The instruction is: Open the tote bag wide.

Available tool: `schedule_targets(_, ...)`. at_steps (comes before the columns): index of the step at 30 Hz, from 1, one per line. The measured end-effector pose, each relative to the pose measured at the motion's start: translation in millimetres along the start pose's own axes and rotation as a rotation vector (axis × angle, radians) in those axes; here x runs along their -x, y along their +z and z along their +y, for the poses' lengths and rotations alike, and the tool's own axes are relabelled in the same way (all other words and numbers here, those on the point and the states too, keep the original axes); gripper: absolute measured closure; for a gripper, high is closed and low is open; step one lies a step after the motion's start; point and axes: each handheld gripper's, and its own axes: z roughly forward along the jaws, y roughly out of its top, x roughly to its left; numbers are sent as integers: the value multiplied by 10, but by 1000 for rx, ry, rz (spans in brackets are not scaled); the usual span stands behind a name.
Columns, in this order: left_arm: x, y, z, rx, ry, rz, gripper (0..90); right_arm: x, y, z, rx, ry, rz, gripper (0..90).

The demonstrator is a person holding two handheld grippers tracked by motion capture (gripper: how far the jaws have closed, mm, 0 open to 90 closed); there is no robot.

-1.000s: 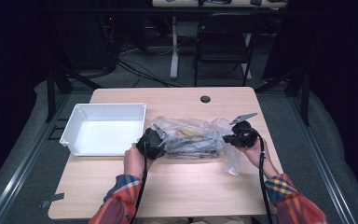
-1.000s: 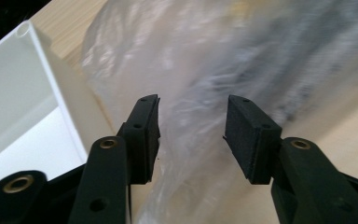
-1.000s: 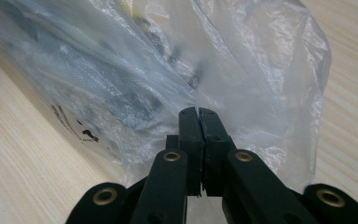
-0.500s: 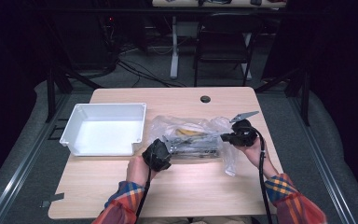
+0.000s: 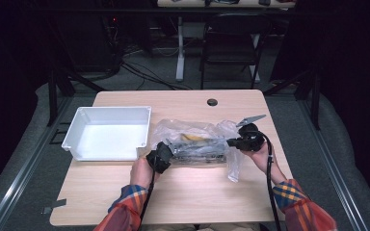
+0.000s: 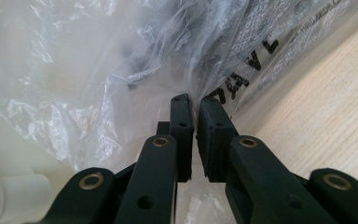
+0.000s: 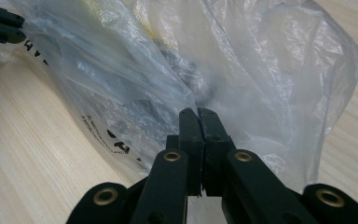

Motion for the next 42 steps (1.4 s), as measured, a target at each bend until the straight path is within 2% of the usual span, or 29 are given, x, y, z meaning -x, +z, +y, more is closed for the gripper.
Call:
schedule_targets(4,-5,-157,-32,27,-13,-2,614,-7,-28,3,9,-8,-1,897)
schedule_targets(7,34,-332,-38,75,-15,-6,577,-15,-47,8,17,-3,0,897)
schedule_targets(9,102,-433,-22,108,5,-9,575,-16,-63,18,23,3,13,898)
schedule_targets(15,318,-538,42,163,67,-55,576,-24,-109,48,43,12,22,898)
schedule_targets(17,338,-511,60,155,79,-48,575,-26,-112,50,43,14,26,898)
schedule_targets(18,325,-475,63,146,71,-55,573,-26,-111,49,43,15,26,899)
schedule_targets(20,274,-397,56,125,57,-12,562,-22,-98,46,43,16,25,898)
schedule_targets(22,183,-323,30,104,22,2,548,-20,-93,45,39,19,28,898)
schedule_targets(26,65,-188,-13,59,-5,25,516,-11,-87,46,37,23,28,898)
schedule_targets(31,91,-69,18,36,21,59,554,-22,-60,48,35,22,29,898)
schedule_targets(34,126,-38,41,30,43,78,634,-28,-64,51,36,27,29,898)
schedule_targets(40,138,1,25,29,71,59,857,-20,-67,48,43,32,25,898)
schedule_targets(42,137,-25,16,36,72,41,892,-18,-79,53,43,32,23,898)
